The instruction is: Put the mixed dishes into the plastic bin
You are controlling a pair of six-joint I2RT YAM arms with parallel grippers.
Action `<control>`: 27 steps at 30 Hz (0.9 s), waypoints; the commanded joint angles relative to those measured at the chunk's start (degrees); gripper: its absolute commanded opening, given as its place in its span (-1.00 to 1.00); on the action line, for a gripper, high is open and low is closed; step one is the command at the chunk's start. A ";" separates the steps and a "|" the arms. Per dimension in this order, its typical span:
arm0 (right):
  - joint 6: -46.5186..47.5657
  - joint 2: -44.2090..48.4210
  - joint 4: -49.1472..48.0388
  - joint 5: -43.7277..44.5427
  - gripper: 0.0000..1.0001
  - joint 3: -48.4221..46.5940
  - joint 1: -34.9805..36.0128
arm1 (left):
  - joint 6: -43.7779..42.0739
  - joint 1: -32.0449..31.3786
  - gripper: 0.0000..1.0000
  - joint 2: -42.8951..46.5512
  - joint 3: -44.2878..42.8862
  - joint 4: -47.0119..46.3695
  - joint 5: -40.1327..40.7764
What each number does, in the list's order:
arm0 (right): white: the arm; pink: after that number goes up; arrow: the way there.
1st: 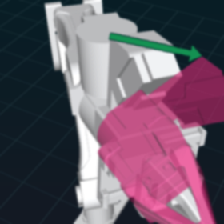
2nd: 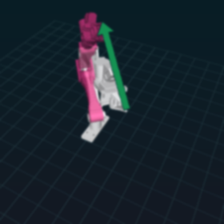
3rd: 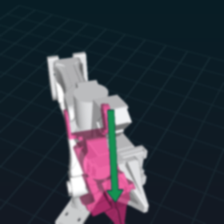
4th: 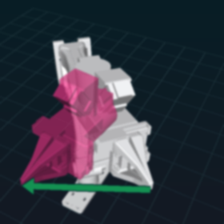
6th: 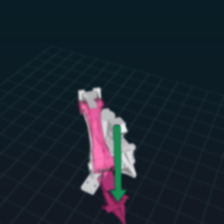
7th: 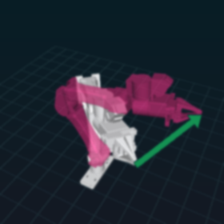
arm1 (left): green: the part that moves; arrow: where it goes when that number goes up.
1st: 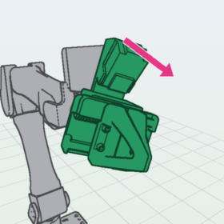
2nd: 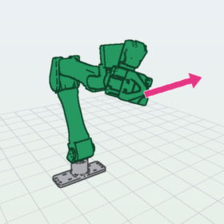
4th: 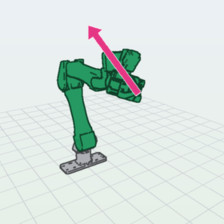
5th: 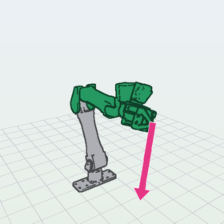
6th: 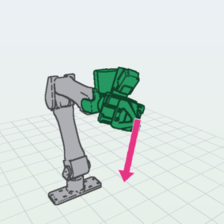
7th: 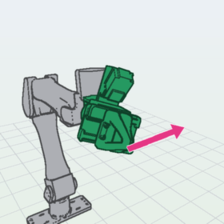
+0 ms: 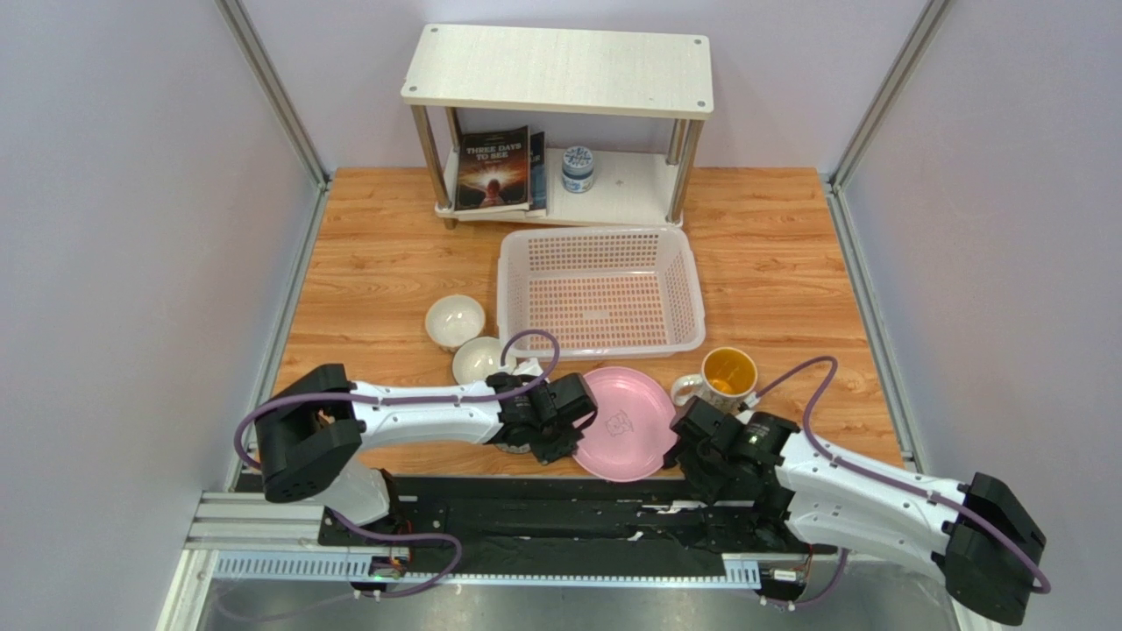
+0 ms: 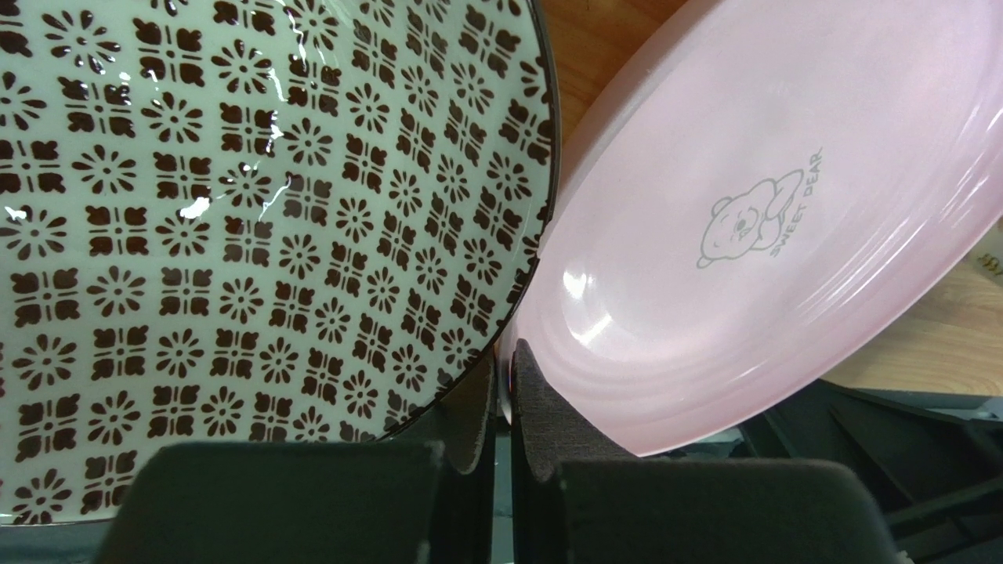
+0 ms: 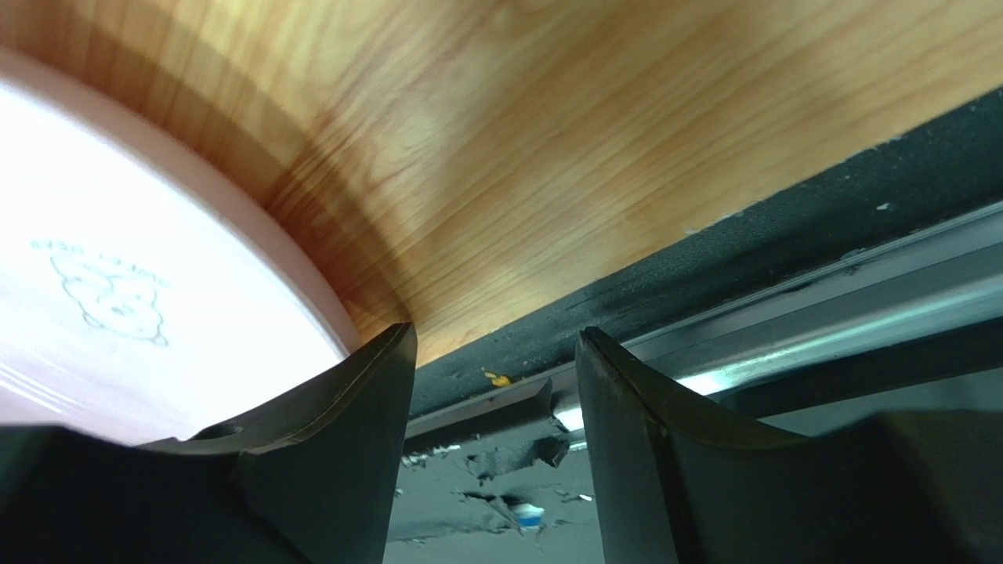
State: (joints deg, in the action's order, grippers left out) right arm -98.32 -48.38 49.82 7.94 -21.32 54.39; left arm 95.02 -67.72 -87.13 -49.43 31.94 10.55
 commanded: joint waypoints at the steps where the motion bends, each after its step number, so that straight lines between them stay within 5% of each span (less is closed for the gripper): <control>1: 9.11 -3.20 -6.23 -1.17 0.15 -6.70 -0.78 | -3.26 0.13 -1.00 -1.20 -0.14 0.22 -3.60; 6: 11.75 -0.93 -1.84 -1.44 0.15 -11.55 -0.78 | -3.96 1.01 -1.00 -1.46 -0.05 -0.21 -3.78; 19: 13.07 -4.35 -8.60 -4.60 0.15 -6.01 -2.53 | -5.73 1.37 -1.00 -2.60 -1.81 0.05 -4.31; 27: 15.79 2.49 2.55 -3.20 0.18 -11.11 -2.54 | -5.99 1.80 -1.00 -2.60 -1.63 0.57 -3.69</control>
State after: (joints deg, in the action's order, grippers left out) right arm -84.86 -50.43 46.26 3.38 -28.27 52.05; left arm 89.67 -66.30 -89.97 -49.98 31.48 6.46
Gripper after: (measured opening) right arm 0.585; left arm 0.007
